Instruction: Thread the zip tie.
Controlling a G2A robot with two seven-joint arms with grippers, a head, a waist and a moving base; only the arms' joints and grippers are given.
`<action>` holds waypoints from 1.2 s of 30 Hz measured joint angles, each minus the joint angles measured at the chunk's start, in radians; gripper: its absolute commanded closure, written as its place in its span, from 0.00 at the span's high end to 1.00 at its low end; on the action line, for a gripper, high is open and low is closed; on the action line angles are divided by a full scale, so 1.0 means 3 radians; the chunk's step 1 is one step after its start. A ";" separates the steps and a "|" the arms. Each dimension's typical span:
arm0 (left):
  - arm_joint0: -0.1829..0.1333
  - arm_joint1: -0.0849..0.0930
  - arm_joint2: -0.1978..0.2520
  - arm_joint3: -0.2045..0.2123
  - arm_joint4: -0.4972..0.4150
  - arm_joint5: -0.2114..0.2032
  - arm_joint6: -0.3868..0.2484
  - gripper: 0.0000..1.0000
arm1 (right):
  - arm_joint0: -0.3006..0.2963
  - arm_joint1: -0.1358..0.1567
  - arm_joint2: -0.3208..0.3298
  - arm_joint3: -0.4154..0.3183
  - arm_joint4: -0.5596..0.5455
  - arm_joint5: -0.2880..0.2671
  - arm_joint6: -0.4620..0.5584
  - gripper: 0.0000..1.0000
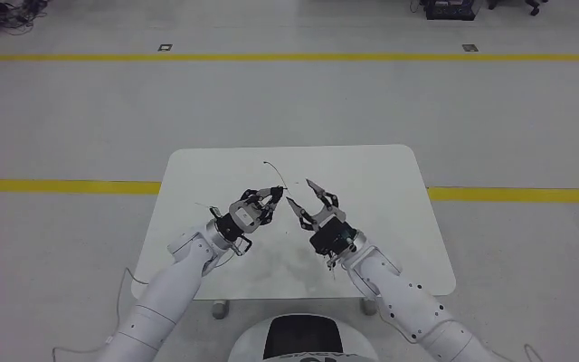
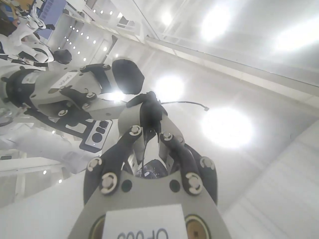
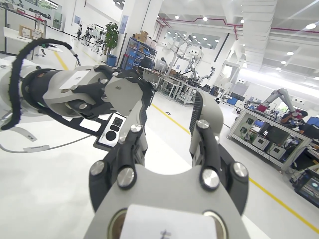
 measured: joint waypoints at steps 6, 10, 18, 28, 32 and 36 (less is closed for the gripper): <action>0.0000 0.0000 0.0000 0.0000 0.0000 0.0000 0.0000 0.00 | 0.0016 0.0017 -0.0050 -0.0009 0.0000 -0.0040 -0.0023 0.25; 0.0000 0.0000 0.0000 0.0000 0.0000 0.0000 0.0000 0.00 | 0.0030 0.0022 -0.0074 -0.0009 0.0000 -0.0053 -0.0035 0.19; 0.0000 0.0000 0.0000 0.0000 0.0000 0.0000 0.0000 0.00 | 0.0052 0.0018 -0.0099 -0.0009 0.0000 -0.0046 -0.0044 0.11; 0.0000 0.0000 0.0000 0.0000 0.0000 0.0000 0.0000 0.00 | 0.0085 0.0014 -0.0122 0.0002 0.0000 -0.0058 -0.0031 0.09; 0.0000 0.0000 0.0000 0.0000 0.0000 0.0000 0.0000 0.00 | 0.0094 0.0011 -0.0126 0.0012 0.0000 -0.0064 -0.0025 0.00; 0.0000 0.0000 0.0000 0.0000 0.0000 0.0000 0.0000 0.00 | 0.0100 0.0009 -0.0127 0.0030 0.0000 -0.0064 -0.0016 0.00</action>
